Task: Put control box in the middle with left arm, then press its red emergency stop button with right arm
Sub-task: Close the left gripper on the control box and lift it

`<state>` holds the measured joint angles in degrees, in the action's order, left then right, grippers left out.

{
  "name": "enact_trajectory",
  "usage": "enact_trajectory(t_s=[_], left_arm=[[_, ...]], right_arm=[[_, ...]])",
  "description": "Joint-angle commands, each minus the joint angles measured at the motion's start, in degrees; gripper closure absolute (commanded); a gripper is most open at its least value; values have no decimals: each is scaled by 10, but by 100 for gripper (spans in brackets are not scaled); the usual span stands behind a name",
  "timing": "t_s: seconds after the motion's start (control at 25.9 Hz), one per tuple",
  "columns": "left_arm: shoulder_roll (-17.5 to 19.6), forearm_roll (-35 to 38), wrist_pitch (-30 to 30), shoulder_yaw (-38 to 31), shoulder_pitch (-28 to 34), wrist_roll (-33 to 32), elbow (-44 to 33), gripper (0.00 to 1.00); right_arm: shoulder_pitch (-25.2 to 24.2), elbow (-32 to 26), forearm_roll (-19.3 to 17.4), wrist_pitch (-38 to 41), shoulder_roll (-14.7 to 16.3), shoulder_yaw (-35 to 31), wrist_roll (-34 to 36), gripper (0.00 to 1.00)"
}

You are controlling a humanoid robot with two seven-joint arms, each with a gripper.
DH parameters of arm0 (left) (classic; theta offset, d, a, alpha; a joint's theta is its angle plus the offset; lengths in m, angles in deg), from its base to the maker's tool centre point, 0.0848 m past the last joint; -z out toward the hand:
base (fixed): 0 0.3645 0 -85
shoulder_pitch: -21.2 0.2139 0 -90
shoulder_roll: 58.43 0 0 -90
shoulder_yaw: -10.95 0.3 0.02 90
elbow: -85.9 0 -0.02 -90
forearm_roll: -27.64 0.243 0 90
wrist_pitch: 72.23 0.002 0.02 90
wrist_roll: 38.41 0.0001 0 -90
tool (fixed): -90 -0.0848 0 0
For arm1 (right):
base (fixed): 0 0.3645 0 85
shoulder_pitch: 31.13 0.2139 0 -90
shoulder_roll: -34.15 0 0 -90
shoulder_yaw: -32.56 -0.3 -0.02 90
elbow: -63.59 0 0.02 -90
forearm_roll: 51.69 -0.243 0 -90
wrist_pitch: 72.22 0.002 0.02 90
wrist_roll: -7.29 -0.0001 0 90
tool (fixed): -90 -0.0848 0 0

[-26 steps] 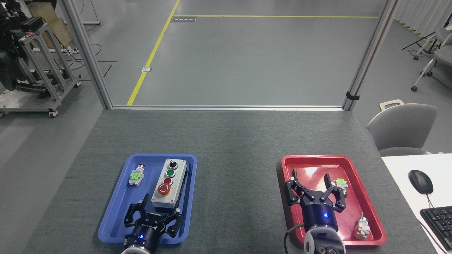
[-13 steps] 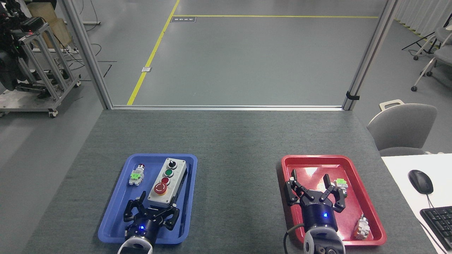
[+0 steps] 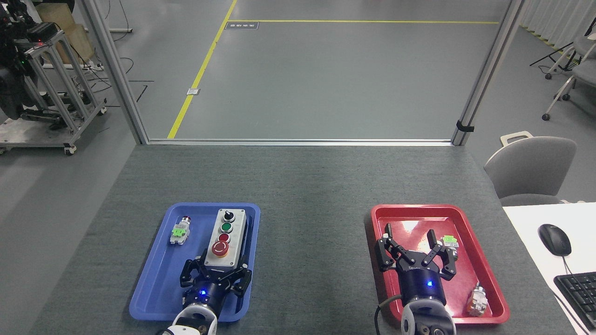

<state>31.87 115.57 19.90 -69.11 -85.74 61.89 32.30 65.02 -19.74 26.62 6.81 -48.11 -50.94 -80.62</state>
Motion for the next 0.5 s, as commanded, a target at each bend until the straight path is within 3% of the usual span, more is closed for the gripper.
enact_trajectory(t_s=[0.0, 0.46], left_arm=[[-4, 0, 1, 1, -12, 1, 6, 1], [-4, 3, 1, 1, -31, 1, 40, 2]], right_arm=[[0, 0, 0, 0, 0, 0, 0, 0], [-1, 0, 0, 0, 0, 0, 1, 0]])
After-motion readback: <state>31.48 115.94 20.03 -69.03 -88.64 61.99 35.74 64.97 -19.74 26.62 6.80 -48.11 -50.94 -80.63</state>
